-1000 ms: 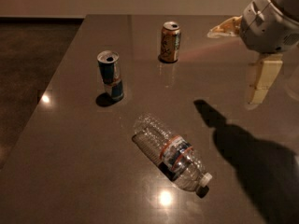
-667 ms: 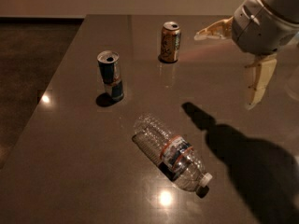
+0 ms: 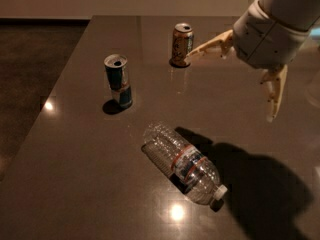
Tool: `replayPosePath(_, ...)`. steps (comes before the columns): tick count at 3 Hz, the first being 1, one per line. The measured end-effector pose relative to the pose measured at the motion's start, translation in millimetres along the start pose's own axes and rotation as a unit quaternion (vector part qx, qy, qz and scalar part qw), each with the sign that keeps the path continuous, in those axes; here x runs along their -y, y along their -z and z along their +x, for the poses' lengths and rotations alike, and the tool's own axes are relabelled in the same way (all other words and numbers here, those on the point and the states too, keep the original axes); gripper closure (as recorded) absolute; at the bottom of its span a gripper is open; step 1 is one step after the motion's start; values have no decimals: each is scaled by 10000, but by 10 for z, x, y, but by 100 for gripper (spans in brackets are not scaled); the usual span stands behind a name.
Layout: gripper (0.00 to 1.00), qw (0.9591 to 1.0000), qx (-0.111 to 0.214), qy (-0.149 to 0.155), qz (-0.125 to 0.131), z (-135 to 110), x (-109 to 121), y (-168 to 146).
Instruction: Pick water bottle
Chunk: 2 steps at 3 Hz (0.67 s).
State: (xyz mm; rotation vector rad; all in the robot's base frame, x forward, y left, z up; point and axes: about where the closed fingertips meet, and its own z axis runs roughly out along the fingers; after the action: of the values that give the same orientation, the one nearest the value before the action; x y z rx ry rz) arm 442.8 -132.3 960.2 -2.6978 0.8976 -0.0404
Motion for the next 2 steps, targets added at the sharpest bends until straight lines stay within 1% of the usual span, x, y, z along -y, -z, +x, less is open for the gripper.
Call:
replayPosePath(1,0,9944,1,1043,-141,-185,-26,-58)
replayPosePath(2,0,9822,-160,1858,-210,-296,-86,-124)
